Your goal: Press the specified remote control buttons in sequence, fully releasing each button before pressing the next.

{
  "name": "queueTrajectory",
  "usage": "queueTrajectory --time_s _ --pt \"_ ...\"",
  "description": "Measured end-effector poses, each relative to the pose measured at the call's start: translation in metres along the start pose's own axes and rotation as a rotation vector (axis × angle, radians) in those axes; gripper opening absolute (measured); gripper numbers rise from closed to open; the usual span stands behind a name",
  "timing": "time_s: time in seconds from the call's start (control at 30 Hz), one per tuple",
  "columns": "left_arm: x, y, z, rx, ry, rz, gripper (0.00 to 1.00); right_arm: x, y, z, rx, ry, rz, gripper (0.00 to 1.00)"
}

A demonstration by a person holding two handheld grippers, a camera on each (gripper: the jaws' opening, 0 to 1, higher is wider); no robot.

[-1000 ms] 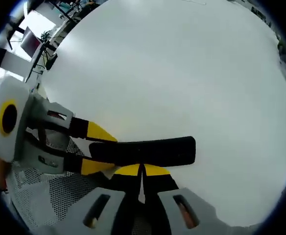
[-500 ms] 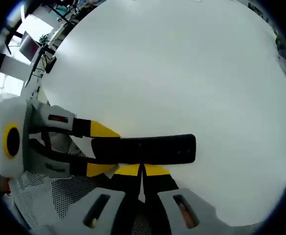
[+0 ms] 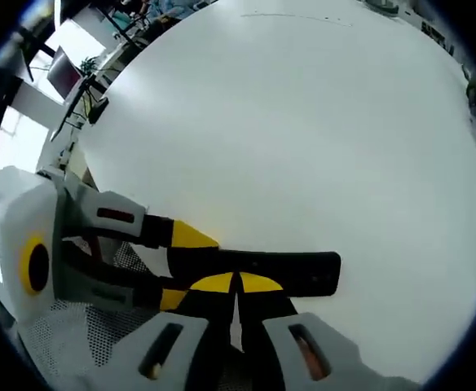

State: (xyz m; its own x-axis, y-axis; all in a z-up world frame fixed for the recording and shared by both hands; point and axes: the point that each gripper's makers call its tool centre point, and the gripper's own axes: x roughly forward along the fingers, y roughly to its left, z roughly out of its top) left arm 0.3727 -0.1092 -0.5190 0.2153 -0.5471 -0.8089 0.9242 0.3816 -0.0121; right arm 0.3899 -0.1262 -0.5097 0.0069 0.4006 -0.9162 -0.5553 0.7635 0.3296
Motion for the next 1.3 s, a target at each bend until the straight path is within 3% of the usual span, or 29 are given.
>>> queueTrajectory --time_s 0.33,0.57,0.67,0.83,0.9,0.97,1.3 --pt "0.001 0.003 0.001 0.009 -0.016 -0.001 0.26 0.004 0.002 0.001 -0.048 -0.008 -0.030 0.00" --pt "0.001 0.003 0.002 0.004 -0.017 0.004 0.26 0.004 0.002 0.003 0.013 -0.011 -0.026 0.00" --pt "0.001 0.003 0.002 0.002 -0.017 0.006 0.26 0.002 0.002 0.002 -0.078 -0.018 -0.074 0.00" --pt "0.000 0.002 0.002 0.002 -0.020 0.007 0.26 0.001 0.002 -0.001 0.038 -0.024 0.004 0.00" --pt "0.000 0.002 0.002 0.001 -0.017 0.007 0.26 -0.001 0.006 -0.014 0.085 0.056 0.040 0.00" --pt "0.000 0.003 0.002 -0.001 -0.016 0.007 0.26 0.001 0.008 -0.019 0.098 0.084 0.070 0.00" --pt "0.000 0.003 0.001 0.005 -0.018 0.000 0.25 -0.002 0.006 -0.003 0.029 -0.004 0.019 0.00"
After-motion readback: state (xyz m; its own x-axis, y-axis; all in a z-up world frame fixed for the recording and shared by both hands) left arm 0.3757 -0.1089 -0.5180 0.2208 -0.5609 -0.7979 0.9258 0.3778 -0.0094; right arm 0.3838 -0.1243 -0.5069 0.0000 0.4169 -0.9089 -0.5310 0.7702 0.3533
